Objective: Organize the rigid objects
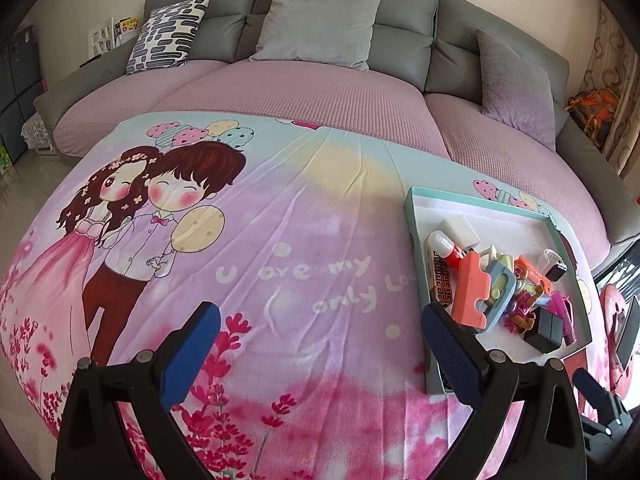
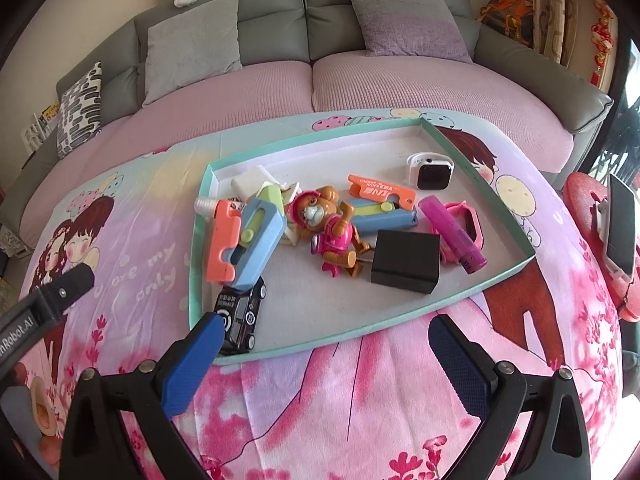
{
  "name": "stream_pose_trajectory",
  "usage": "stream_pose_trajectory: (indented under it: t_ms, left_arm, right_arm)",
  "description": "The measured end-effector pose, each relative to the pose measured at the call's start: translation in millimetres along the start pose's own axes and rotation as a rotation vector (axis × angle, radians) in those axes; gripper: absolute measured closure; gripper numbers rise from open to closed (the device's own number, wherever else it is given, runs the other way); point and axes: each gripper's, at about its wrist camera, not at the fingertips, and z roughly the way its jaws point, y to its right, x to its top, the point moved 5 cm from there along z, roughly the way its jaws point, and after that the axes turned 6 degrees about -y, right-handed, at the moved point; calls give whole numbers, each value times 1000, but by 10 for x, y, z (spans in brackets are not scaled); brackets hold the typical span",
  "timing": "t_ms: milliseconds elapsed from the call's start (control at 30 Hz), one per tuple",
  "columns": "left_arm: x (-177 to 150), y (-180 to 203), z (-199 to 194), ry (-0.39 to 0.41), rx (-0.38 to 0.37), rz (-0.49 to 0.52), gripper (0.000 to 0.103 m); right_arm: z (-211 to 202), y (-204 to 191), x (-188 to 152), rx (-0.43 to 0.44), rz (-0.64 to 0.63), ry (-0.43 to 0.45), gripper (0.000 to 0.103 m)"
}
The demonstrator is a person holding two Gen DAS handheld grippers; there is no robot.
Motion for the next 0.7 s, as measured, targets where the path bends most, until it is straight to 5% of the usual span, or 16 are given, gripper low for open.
stream_pose_trajectory:
  t_ms: [700]
  left_arm:
    - [-328,-110,255,-105,186,147,3]
  right_arm:
    - [125,-21,-38,-38,-44,-25,0]
